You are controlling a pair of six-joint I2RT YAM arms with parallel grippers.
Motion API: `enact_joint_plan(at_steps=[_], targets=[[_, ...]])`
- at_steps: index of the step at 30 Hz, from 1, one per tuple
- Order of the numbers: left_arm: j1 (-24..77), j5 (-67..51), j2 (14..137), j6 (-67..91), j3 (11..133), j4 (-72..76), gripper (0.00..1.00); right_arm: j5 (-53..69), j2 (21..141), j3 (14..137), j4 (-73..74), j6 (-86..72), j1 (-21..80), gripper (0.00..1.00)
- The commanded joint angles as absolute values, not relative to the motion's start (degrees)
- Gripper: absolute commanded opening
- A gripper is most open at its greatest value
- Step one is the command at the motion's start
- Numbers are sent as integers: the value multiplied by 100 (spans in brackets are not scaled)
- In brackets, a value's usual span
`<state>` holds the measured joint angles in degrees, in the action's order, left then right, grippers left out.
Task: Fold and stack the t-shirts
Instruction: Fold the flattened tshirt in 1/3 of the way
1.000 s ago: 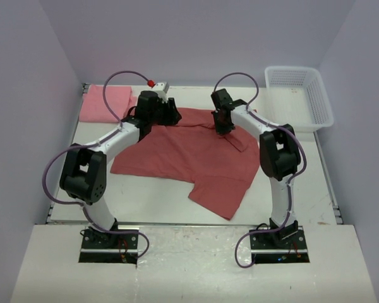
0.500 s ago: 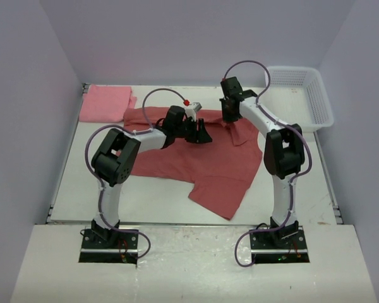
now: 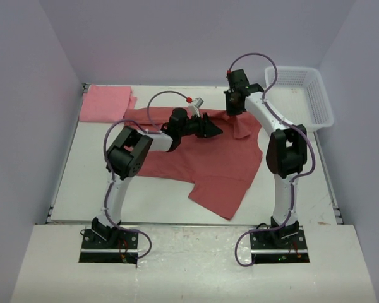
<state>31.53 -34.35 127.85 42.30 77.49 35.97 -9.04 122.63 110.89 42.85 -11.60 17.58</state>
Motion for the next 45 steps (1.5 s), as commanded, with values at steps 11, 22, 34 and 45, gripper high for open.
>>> enact_joint_plan(at_steps=[11, 22, 34, 45], targets=[[3243, -3358, 14721, 6776, 8868, 7486, 51, -607, 12164, 11066, 4263, -1081, 1767, 0], [3252, -2874, 15126, 6882, 9465, 7508, 43, -536, 11962, 10811, 4192, -1063, 1784, 0], [3234, -2690, 15153, 6671, 9634, 7110, 44, -466, 11813, 10758, 4192, -1090, 1784, 0], [3252, -2584, 14889, 6284, 9395, 6706, 28, -510, 11777, 10828, 4219, -1090, 1846, 0]])
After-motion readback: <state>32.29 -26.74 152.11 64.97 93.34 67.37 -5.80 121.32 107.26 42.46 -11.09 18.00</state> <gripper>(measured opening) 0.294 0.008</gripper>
